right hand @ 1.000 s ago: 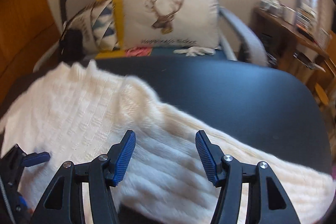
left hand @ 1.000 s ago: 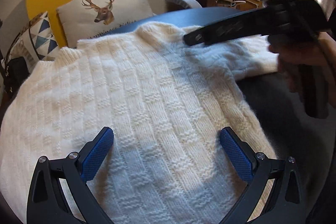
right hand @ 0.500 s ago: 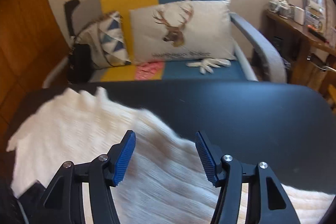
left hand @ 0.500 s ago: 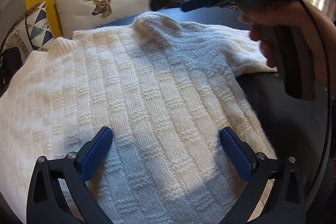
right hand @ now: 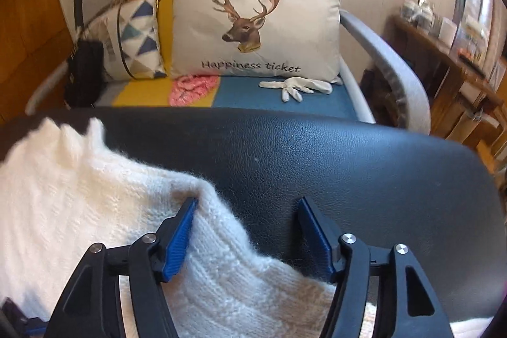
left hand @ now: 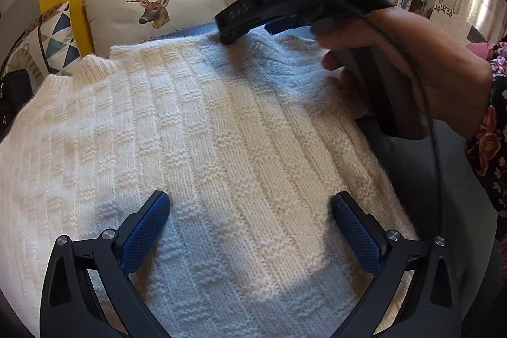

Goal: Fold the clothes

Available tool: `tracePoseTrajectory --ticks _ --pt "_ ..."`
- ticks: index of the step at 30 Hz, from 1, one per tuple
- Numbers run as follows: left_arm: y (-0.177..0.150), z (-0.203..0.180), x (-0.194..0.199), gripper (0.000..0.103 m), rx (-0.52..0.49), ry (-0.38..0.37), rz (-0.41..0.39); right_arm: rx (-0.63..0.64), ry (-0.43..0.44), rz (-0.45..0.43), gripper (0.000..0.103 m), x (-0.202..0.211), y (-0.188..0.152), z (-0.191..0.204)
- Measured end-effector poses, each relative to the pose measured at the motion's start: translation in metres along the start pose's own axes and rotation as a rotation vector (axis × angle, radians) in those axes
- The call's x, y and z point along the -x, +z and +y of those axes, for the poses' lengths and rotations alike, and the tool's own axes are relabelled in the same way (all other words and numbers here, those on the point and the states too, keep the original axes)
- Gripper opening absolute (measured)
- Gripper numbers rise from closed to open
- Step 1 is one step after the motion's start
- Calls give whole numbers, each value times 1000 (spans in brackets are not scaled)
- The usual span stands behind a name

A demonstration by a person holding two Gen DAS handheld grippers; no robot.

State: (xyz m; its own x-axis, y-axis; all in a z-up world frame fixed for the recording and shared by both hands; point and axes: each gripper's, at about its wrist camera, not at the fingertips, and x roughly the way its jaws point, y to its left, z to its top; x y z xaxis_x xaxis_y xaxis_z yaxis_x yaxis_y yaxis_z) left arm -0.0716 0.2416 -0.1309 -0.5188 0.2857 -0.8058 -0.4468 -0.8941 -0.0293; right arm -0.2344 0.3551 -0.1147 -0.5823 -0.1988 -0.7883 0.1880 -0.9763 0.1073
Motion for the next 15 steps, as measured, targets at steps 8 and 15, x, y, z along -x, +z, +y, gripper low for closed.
tracePoseTrajectory --ticks 8,15 --pt "-1 2 0 103 8 -8 -2 -137 360 -79 65 92 -34 -6" --pt "-9 5 13 103 41 -38 -7 -174 519 85 65 92 -84 22"
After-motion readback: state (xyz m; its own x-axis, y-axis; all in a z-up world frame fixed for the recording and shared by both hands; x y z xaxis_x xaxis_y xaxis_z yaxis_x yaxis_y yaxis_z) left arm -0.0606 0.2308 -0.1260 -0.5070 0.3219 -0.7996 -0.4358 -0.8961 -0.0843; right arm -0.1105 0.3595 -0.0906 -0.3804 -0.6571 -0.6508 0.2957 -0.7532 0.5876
